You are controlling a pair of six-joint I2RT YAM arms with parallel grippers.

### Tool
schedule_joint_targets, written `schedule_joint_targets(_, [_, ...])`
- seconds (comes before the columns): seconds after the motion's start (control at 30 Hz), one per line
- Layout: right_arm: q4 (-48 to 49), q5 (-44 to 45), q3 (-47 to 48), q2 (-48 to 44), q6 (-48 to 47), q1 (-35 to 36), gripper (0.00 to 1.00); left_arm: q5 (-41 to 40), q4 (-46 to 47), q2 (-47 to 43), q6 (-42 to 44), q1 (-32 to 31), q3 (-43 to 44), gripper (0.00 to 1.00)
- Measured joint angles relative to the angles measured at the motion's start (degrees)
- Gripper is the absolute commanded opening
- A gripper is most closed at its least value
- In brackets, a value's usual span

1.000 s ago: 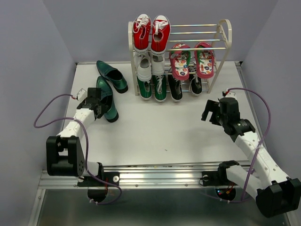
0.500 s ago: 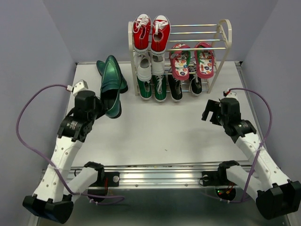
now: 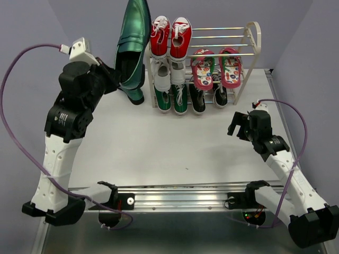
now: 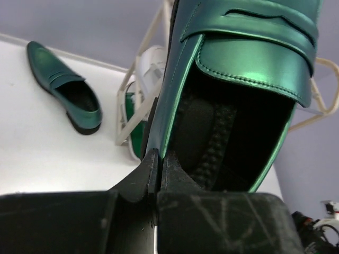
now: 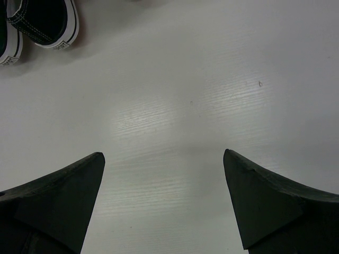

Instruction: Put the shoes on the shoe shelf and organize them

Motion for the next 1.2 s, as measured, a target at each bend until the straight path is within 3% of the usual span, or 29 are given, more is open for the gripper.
schedule_joint_targets(0.37, [0.0,0.2,0.0,-0.2,0.0,0.0,1.00,0.0,3.1,19.7,1.5,-11.2,19.3,0.00])
schedule_joint_targets(0.7, [0.0,0.9,0.0,-1.0,0.0,0.0,1.00,-1.0,6.1,38.2,-2.4,-17.2,36.5,0.00])
schedule_joint_targets(1.2, [0.0,1.5,-0.2,-1.8,0.2,0.0,1.00,-2.0,14.6,46.8,-7.2,-20.9,40.7,0.00])
